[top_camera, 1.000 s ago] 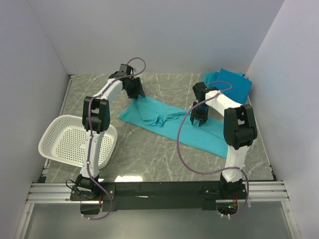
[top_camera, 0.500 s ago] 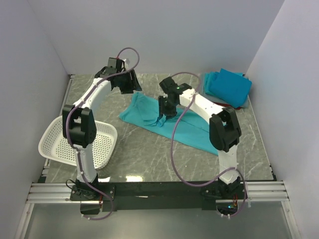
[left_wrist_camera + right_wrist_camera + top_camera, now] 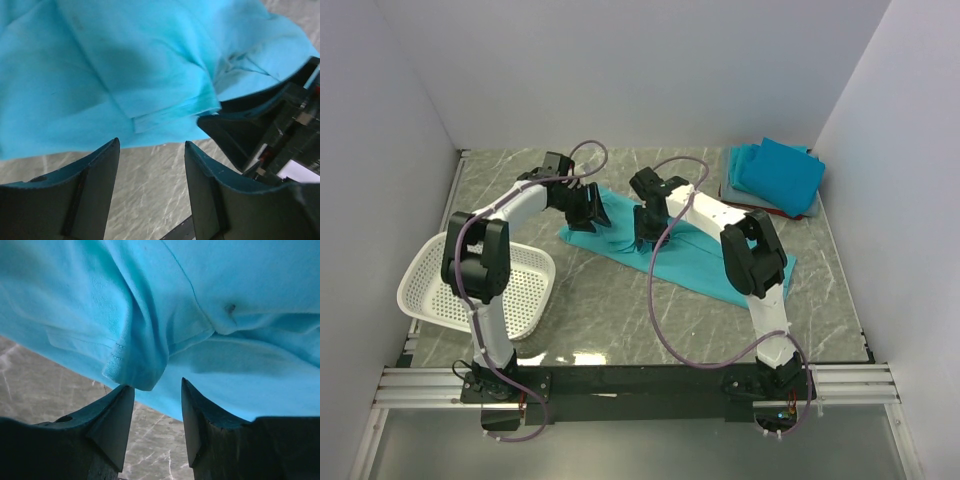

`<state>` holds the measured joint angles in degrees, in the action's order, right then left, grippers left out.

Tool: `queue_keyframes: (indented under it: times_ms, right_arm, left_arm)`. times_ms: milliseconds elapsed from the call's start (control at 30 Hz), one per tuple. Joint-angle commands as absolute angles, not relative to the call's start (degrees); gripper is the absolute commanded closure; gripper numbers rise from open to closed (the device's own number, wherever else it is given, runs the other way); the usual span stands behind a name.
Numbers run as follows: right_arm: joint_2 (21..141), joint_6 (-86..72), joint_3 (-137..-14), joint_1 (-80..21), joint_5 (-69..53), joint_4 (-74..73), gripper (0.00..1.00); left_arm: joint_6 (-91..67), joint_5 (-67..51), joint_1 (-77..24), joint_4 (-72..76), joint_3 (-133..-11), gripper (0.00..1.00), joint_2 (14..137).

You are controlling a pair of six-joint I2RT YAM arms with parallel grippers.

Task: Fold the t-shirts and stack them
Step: Fold the tshirt

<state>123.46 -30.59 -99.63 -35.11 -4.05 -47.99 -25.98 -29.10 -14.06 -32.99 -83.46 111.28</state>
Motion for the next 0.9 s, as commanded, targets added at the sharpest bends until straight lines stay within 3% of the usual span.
queue_keyframes:
  times_ms: [0, 200, 467, 667, 867]
  right_arm:
    - [124.9, -30.2, -102.7, -34.9, -1.3, -46.9, 0.5]
    - [126.0, -29.6, -102.8, -34.9, -1.0, -46.8, 0.58]
    - [124.3, -30.0, -102.3, -34.8, -0.7, -47.8, 0.84]
    - [122.6, -30.5, -101.9, -34.9, -0.3, -49.4, 0.9]
    - [121.0, -31.2, -101.4, -34.7, -0.1, -51.2, 0.93]
  left_arm:
    - [-25.0, -33.0, -14.9, -29.6, -85.4, 0.4, 112.7]
    - [-25.0, -31.7, -15.1, -31.2, -88.1, 0.41, 117.3]
    - [-25.6, -30.7, -15.4, -32.9, -91.1, 0.45, 121.4]
    - [-27.0, -33.0, -15.4, -31.3, -91.1, 0.58, 122.9]
    - [-27.9, -32.9, -15.1, -31.0, -91.5, 0.83, 123.7]
